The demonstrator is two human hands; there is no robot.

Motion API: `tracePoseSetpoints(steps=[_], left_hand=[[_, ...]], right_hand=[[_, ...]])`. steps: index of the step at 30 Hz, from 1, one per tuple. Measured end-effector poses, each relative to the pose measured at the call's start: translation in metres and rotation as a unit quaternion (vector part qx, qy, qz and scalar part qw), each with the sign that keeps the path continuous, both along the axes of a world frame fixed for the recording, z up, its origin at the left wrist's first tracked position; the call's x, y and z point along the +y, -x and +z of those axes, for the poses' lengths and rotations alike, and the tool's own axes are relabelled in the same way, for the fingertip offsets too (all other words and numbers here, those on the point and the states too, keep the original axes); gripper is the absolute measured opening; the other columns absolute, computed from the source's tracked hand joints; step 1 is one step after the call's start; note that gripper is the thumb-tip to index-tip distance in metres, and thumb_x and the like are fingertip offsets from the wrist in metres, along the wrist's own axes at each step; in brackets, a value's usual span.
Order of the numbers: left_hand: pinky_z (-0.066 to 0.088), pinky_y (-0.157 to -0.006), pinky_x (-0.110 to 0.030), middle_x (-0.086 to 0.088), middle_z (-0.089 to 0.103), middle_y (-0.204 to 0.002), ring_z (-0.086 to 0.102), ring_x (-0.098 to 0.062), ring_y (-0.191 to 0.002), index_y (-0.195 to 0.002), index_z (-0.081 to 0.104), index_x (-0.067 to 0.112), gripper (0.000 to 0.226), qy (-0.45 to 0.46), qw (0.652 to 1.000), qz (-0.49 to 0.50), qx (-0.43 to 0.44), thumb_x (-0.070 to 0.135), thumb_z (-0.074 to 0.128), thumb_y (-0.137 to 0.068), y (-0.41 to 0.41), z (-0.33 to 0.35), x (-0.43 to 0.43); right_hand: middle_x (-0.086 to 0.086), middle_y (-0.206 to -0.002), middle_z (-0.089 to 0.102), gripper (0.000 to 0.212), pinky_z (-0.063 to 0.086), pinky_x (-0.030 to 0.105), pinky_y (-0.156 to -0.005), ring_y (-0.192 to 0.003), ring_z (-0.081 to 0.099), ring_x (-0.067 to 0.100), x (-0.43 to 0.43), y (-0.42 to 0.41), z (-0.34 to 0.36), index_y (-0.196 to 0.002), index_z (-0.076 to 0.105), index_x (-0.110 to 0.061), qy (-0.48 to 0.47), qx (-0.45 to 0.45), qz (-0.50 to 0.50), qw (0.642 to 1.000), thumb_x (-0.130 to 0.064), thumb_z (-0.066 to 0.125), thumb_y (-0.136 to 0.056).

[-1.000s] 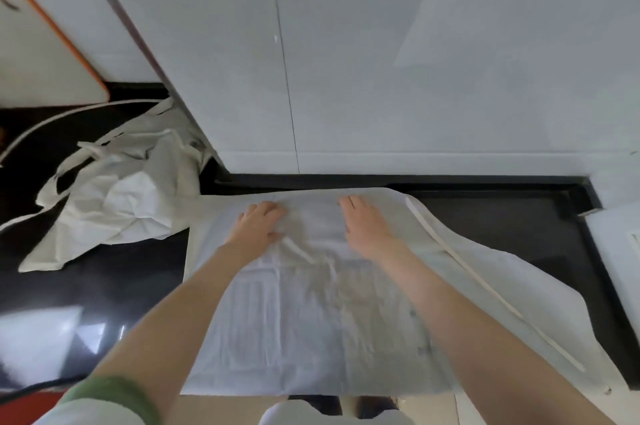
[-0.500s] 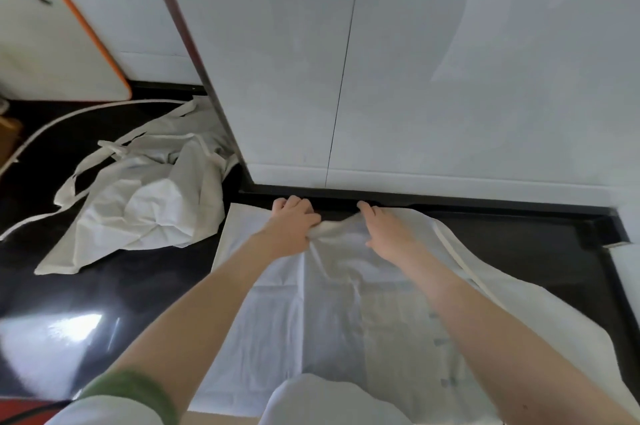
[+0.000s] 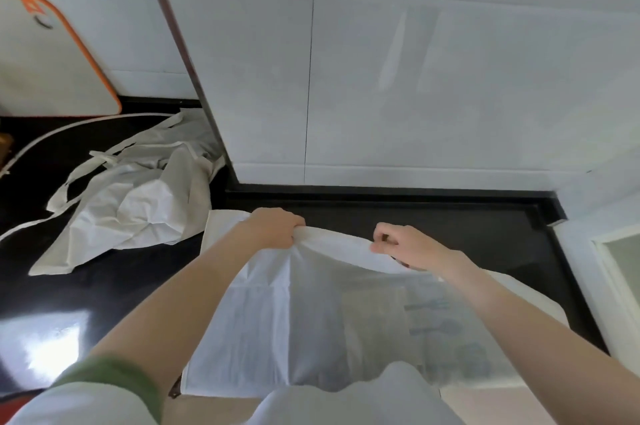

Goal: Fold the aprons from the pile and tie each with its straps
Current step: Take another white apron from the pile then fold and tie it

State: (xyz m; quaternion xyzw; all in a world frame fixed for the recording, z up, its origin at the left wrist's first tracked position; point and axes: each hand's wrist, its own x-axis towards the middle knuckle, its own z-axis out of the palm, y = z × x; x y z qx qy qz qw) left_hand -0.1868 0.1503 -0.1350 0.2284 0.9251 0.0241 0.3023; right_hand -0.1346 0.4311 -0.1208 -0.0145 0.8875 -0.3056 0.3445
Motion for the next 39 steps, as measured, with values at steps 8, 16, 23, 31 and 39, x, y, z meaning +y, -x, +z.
tracePoseSetpoints(steps=[8,16,23,31,39], left_hand=[[0.047,-0.080,-0.034,0.009,0.061,-0.109,0.054,-0.015,-0.098,-0.117,0.060,0.032,0.032,0.025,0.997,-0.018,-0.067,0.019,0.042,-0.093,-0.030,-0.006,-0.007],[0.044,-0.088,-0.031,0.012,0.057,-0.117,0.051,-0.010,-0.103,-0.121,0.056,0.032,0.042,-0.008,0.991,0.016,-0.135,0.056,0.057,-0.087,-0.019,0.016,-0.012],[0.024,-0.113,-0.038,0.006,0.049,-0.138,0.039,-0.020,-0.134,-0.136,0.051,0.029,0.085,-0.057,0.942,0.251,-0.216,0.083,0.013,-0.082,-0.002,0.030,-0.013],[0.042,-0.079,-0.032,-0.007,0.054,-0.126,0.055,-0.025,-0.111,-0.133,0.045,0.008,0.052,0.071,0.958,0.272,-0.054,0.047,0.038,-0.099,-0.019,-0.023,-0.029],[0.034,-0.081,-0.034,-0.012,0.035,-0.129,0.041,-0.029,-0.118,-0.135,0.022,0.009,0.084,0.047,0.816,0.575,-0.035,0.050,0.068,-0.078,-0.019,-0.059,-0.053]], right_hand=[[0.005,-0.082,0.059,0.044,0.050,0.035,-0.051,-0.068,0.061,0.025,-0.009,-0.057,-0.054,-0.123,0.026,-0.033,-0.123,-0.092,0.053,0.987,-0.023,0.051,-0.089],[0.010,-0.091,0.061,0.024,0.041,0.034,-0.062,-0.081,0.061,0.029,-0.021,-0.039,-0.063,-0.121,0.038,-0.012,-0.187,0.037,0.002,0.982,-0.016,0.039,-0.098],[0.006,-0.071,0.046,0.015,0.035,0.032,-0.046,-0.062,0.049,0.025,-0.004,0.017,-0.041,-0.100,0.032,-0.008,-0.125,0.170,-0.179,0.961,-0.011,0.045,-0.095],[-0.001,-0.136,0.035,0.086,0.040,0.032,-0.097,-0.124,0.041,0.018,0.006,0.012,-0.063,-0.145,0.020,-0.020,-0.061,0.056,-0.036,0.996,-0.025,0.075,-0.079],[0.010,-0.101,0.051,0.052,0.035,0.031,-0.069,-0.084,0.050,0.024,-0.022,0.007,-0.083,-0.140,0.026,-0.007,-0.108,0.156,-0.063,0.980,-0.002,0.048,-0.092]])
